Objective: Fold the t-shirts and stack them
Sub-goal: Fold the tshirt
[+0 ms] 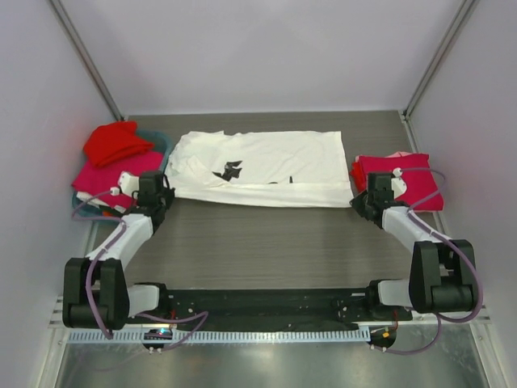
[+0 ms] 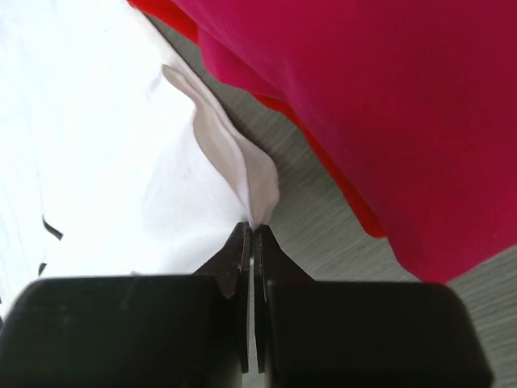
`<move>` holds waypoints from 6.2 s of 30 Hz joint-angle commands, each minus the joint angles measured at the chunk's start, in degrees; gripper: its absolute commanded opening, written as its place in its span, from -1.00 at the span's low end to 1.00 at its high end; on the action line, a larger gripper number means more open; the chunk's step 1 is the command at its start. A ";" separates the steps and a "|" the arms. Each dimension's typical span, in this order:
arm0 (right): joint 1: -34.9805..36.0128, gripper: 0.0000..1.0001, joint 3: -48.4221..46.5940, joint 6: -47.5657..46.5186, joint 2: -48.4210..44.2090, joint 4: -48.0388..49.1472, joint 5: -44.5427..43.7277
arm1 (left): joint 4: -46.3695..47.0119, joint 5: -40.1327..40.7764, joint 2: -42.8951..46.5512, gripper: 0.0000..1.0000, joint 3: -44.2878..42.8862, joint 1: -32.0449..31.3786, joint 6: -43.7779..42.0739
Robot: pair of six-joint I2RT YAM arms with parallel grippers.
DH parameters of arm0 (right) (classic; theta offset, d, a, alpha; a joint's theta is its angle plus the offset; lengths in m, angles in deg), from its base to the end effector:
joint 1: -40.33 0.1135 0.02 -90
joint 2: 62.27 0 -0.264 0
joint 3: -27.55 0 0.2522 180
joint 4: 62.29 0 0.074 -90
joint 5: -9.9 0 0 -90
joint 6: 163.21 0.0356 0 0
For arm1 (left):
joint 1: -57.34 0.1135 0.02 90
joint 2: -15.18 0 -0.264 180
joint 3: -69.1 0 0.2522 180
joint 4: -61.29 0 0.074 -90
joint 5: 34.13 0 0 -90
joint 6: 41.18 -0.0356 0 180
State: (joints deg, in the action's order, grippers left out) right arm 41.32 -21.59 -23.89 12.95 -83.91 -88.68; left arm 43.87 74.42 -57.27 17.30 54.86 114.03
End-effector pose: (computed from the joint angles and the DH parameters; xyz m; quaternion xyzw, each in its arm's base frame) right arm 0.2527 -0.0009 0.1771 0.4053 0.8375 0.0898 0.3553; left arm 0.2615 0.0000 0.2098 -0.5221 0.7209 -0.1203 0.4396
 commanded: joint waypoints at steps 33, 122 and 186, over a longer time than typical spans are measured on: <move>-0.29 -0.98 -1.37 -1.07 -7.80 -14.73 0.32 | -24.03 -2.99 22.50 -0.99 12.87 0.64 1.41; 0.06 -0.98 -61.40 -18.91 51.17 -12.01 -3.55 | -12.68 -7.03 -43.65 0.72 -53.63 -5.17 -24.96; -2.14 -0.98 -45.32 -17.77 37.11 3.54 7.79 | -9.79 5.44 -33.66 -0.99 -47.75 -8.68 -31.99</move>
State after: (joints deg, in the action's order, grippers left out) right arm 39.40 -68.30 -40.41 56.05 -86.58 -82.67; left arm 26.43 75.49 -98.34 -32.12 47.06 81.48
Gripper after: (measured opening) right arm 0.029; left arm 0.006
